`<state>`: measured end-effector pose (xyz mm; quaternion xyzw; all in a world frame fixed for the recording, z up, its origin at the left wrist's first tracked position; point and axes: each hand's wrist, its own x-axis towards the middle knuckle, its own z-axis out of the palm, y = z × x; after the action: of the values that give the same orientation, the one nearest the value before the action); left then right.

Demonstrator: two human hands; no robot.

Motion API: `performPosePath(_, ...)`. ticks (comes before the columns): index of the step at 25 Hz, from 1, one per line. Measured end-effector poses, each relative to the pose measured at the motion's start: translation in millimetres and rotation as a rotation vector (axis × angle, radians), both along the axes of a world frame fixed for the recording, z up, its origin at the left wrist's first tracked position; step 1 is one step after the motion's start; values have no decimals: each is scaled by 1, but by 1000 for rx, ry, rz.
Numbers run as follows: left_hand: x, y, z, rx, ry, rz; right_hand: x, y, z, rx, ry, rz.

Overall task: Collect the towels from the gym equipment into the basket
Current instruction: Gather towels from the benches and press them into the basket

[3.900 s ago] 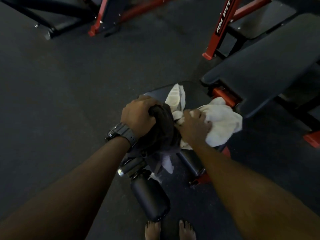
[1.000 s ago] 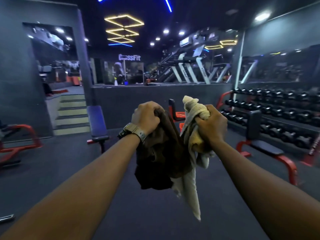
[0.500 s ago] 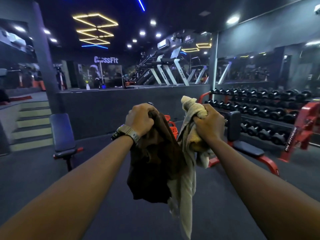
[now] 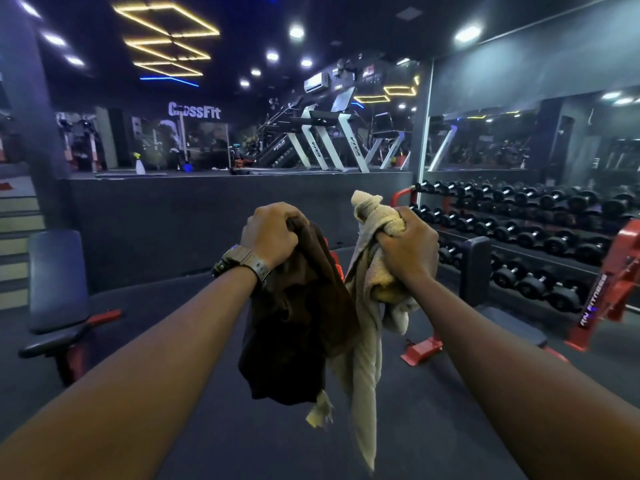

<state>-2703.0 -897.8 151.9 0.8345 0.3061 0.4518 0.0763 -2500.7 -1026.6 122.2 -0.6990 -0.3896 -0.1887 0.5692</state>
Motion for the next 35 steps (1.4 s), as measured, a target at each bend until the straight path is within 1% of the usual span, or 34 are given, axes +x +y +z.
performPosePath(4, 60, 114, 17, -21, 14, -49, 56, 106, 11, -1, 22, -46)
performPosePath(7, 107, 189, 24, 12, 15, -53, 100, 184, 15, 4, 20, -53)
performPosePath(14, 238, 373, 1, 38, 31, -46, 225, 370, -8, 32, 13, -21)
performPosePath(17, 292, 443, -3, 4, 30, -46, 281, 445, -6, 9, 15, 0)
performPosePath(23, 398, 603, -18, -39, -31, -20, 382, 603, -13, -11, 31, -11)
performPosePath(27, 468, 711, -34, -43, -57, -64, 440, 705, -30, -21, 47, -35)
performPosePath(31, 537, 821, -40, -72, -34, -116, 494, 808, -36, -60, 85, -69)
performPosePath(35, 603, 905, -41, -88, -21, -131, 551, 895, -42, -63, 96, -78)
